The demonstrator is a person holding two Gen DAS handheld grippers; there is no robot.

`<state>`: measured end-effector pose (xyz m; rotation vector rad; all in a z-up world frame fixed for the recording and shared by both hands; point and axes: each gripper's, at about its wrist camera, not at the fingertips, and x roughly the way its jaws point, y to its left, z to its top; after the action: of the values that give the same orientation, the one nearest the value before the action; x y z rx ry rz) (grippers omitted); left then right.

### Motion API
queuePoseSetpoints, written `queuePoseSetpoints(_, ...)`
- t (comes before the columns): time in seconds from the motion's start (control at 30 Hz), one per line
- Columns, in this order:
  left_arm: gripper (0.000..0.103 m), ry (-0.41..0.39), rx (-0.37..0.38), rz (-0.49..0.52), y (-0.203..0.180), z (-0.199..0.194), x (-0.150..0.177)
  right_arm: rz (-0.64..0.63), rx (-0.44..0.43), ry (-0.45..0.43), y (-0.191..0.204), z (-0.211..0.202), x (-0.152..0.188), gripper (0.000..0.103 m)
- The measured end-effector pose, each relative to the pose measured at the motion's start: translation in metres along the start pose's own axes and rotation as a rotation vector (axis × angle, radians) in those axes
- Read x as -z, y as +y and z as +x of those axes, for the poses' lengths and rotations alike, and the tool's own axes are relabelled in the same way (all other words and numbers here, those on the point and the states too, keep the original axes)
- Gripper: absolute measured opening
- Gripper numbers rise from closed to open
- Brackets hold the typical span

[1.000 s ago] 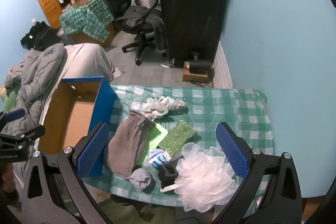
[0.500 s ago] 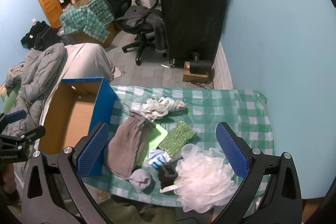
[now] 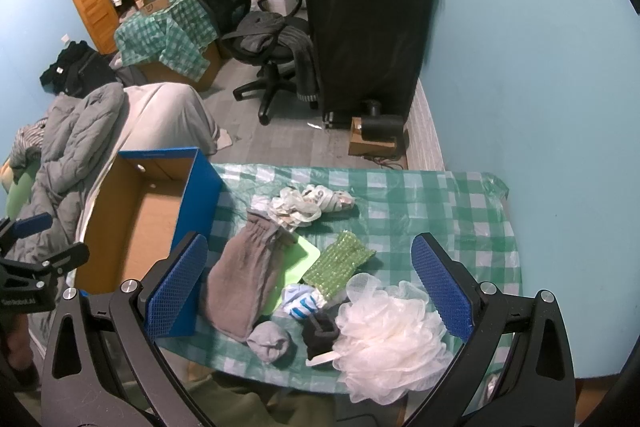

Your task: Organize soft objects

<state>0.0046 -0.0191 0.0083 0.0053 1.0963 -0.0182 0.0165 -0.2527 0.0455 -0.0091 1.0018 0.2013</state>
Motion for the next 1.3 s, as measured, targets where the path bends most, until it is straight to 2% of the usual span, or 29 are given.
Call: queuePoseSetpoints(1.3, 0.101, 0.011, 0.019, 0.002, -0.012, 0.004, 0.009, 0.0, 0.0, 0.005, -0.001, 0.001, 0.001, 0.101)
